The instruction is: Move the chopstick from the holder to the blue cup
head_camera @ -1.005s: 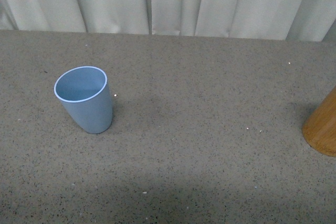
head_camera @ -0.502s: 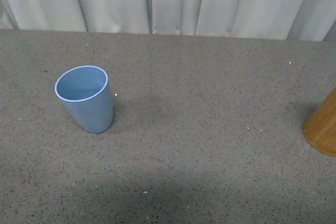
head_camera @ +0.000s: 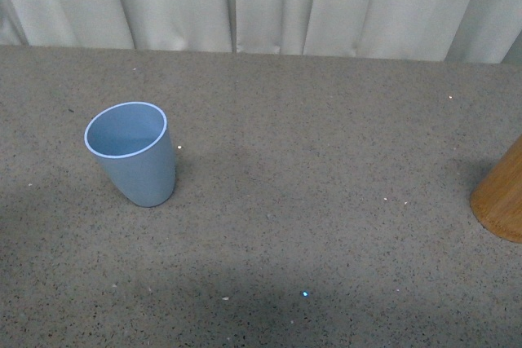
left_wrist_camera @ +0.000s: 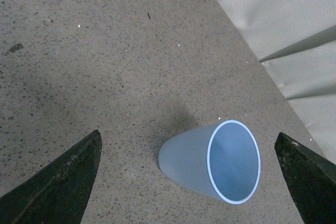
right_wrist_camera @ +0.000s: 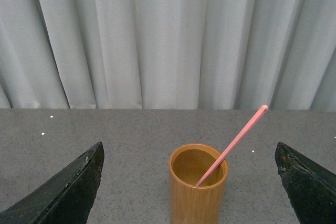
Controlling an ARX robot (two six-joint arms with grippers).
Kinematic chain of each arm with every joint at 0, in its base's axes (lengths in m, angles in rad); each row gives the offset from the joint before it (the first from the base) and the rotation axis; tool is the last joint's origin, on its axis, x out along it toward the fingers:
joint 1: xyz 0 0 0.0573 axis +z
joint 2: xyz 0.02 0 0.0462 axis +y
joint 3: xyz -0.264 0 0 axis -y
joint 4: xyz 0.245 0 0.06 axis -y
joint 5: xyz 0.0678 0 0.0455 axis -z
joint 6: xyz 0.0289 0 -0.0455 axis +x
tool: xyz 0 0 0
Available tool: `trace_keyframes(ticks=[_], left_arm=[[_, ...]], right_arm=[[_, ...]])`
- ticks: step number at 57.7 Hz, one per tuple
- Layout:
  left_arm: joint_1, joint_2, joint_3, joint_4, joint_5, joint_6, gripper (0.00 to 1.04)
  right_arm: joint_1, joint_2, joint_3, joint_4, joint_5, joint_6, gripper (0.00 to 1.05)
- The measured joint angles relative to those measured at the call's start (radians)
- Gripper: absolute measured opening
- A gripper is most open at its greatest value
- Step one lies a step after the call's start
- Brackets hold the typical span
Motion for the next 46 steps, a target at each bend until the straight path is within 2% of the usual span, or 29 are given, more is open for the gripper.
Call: trace_keyframes(ticks=[15, 46], left_arm=[[-0.04, 0.2, 0.079, 0.023, 0.018, -0.037, 0.98], [-0.057, 0.36, 0.159, 0.015, 0.024, -0.067, 0.98]], right_arm=[[0.0, 0.0, 0.0, 0.0, 0.0, 0.0, 0.95], [0.0, 0.0, 0.0, 0.0, 0.0, 0.0, 0.95]])
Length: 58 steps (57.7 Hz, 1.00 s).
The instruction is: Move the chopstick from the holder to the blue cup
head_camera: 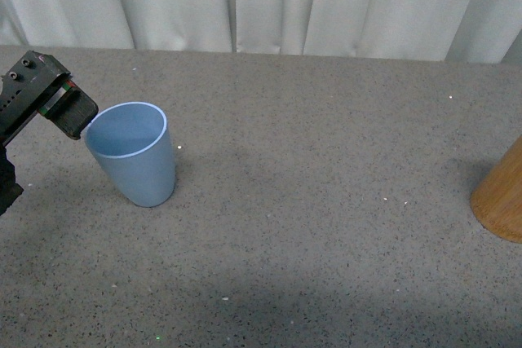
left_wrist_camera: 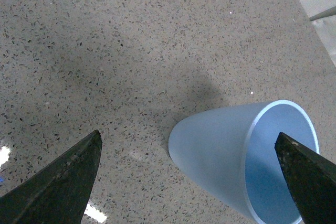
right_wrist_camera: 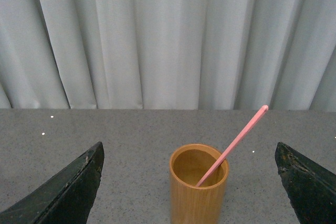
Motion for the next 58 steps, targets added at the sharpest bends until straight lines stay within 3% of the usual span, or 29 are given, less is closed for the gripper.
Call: trace_keyframes(ticks=[55, 58], left_arm=[[-0.033, 0.092, 0.032, 0.009, 0.024, 0.005, 0.98], [-0.034, 0.099, 0.032, 0.009, 0.024, 0.008, 0.91]], right_arm=[[0.0, 0.0, 0.0, 0.0, 0.0, 0.0, 0.95], [0.0, 0.0, 0.0, 0.0, 0.0, 0.0, 0.95]])
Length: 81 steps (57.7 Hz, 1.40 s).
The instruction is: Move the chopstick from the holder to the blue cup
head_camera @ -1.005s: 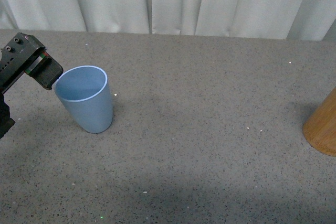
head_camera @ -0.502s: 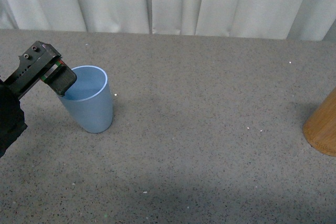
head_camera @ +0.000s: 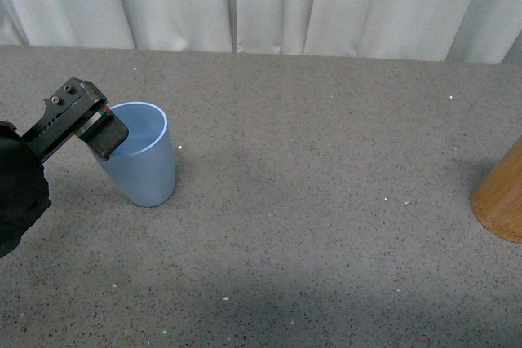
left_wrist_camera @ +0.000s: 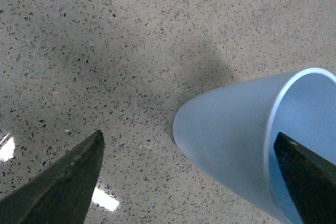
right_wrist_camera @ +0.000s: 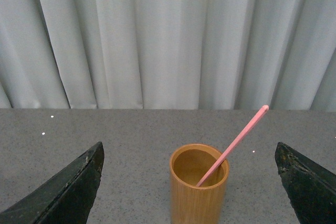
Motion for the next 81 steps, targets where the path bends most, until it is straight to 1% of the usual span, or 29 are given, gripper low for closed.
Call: trace_keyframes(ticks=[3, 6, 12, 14, 25, 27, 32, 34, 45, 55, 60, 70, 81], left_arm=[[0.0, 0.005, 0.001, 0.003, 0.0, 0.0, 0.84], [-0.001, 0.011, 0.003, 0.008, 0.005, 0.0, 0.73], [-0.002, 0.019, 0.006, 0.026, 0.015, -0.003, 0.57], [-0.003, 0.02, 0.006, 0.026, 0.016, -0.004, 0.54], [-0.008, 0.023, 0.006, 0.033, 0.042, -0.006, 0.23], [-0.008, 0.023, 0.006, 0.034, 0.044, -0.006, 0.2], [-0.008, 0.016, 0.005, 0.037, 0.062, -0.003, 0.06], [-0.008, 0.008, 0.003, 0.037, 0.064, -0.003, 0.03], [-0.005, -0.078, 0.0, 0.03, 0.108, 0.062, 0.04], [-0.005, -0.157, 0.013, -0.003, 0.153, 0.184, 0.04], [-0.01, -0.166, 0.032, -0.021, 0.159, 0.238, 0.04], [-0.047, -0.166, 0.084, -0.069, 0.165, 0.345, 0.04], [-0.137, -0.148, 0.126, -0.101, 0.172, 0.43, 0.04]], right_arm=[[0.0, 0.0, 0.0, 0.0, 0.0, 0.0, 0.95], [0.0, 0.0, 0.0, 0.0, 0.0, 0.0, 0.95], [0.0, 0.0, 0.0, 0.0, 0.0, 0.0, 0.95], [0.0, 0.0, 0.0, 0.0, 0.0, 0.0, 0.95], [0.0, 0.0, 0.0, 0.0, 0.0, 0.0, 0.95], [0.0, 0.0, 0.0, 0.0, 0.0, 0.0, 0.95], [0.0, 0.0, 0.0, 0.0, 0.0, 0.0, 0.95], [0.0, 0.0, 0.0, 0.0, 0.0, 0.0, 0.95], [0.0, 0.0, 0.0, 0.0, 0.0, 0.0, 0.95], [0.0, 0.0, 0.0, 0.0, 0.0, 0.0, 0.95], [0.0, 0.0, 0.0, 0.0, 0.0, 0.0, 0.95], [0.0, 0.0, 0.0, 0.0, 0.0, 0.0, 0.95], [0.0, 0.0, 0.0, 0.0, 0.0, 0.0, 0.95]])
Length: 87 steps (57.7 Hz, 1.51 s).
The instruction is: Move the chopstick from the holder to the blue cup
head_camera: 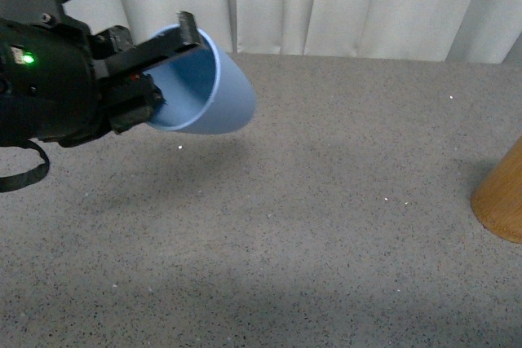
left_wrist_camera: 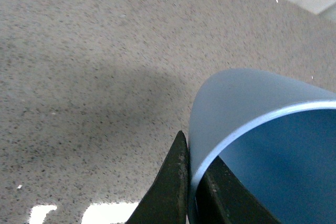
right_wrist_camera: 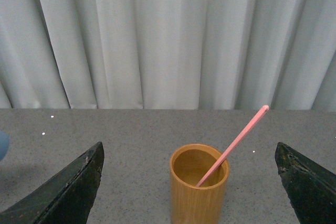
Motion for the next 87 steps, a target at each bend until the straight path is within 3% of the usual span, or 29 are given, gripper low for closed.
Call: trace_keyframes(ticks=[12, 36, 81, 87], left_arm=[[-0.077, 0.047, 0.01, -0.018, -0.005, 0.062, 0.04], [-0.152, 0.129, 0.017, -0.057, -0.045, 0.122, 0.04], [-0.163, 0.174, 0.033, -0.112, -0.088, 0.148, 0.04], [-0.165, 0.174, 0.037, -0.115, -0.088, 0.148, 0.24]], right_arm=[[0.0, 0.0, 0.0, 0.0, 0.0, 0.0, 0.95], [0.0, 0.0, 0.0, 0.0, 0.0, 0.0, 0.95], [0.0, 0.0, 0.0, 0.0, 0.0, 0.0, 0.95], [0.0, 0.0, 0.0, 0.0, 0.0, 0.0, 0.95]])
